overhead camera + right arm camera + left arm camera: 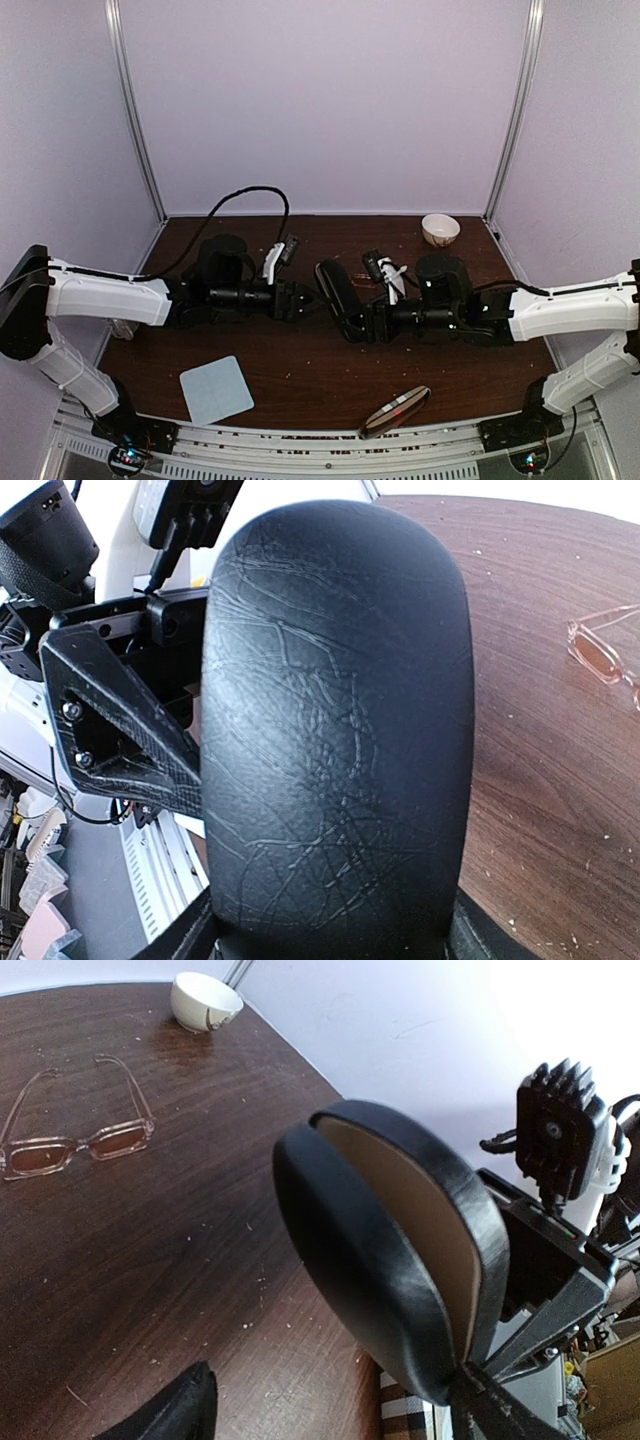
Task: Organize the sunglasses
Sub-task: Open the sunglasses case.
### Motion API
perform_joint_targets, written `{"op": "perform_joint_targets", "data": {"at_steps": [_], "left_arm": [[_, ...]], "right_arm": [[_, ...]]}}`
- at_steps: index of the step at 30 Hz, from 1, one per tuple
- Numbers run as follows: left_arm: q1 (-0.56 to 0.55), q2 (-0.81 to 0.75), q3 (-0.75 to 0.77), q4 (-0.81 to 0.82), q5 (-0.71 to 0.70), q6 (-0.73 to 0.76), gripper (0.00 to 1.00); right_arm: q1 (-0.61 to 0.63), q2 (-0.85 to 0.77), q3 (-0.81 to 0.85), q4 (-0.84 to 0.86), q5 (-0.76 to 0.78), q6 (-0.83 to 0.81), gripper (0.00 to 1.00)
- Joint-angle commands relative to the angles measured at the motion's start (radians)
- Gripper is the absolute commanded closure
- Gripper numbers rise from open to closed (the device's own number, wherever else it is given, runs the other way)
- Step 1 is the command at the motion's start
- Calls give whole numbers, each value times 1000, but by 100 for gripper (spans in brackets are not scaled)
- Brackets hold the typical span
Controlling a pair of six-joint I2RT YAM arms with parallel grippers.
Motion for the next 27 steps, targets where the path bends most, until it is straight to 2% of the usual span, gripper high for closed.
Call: {"op": "perform_joint_targets", "data": {"at_steps": [1, 27], "left_arm": [[33, 53, -3, -115, -145, 7, 19], [45, 160, -12, -114, -220, 47, 21]], "right_arm": [[29, -84, 19, 157, -92, -37, 73], [40, -125, 25, 129, -106, -43, 77]]}}
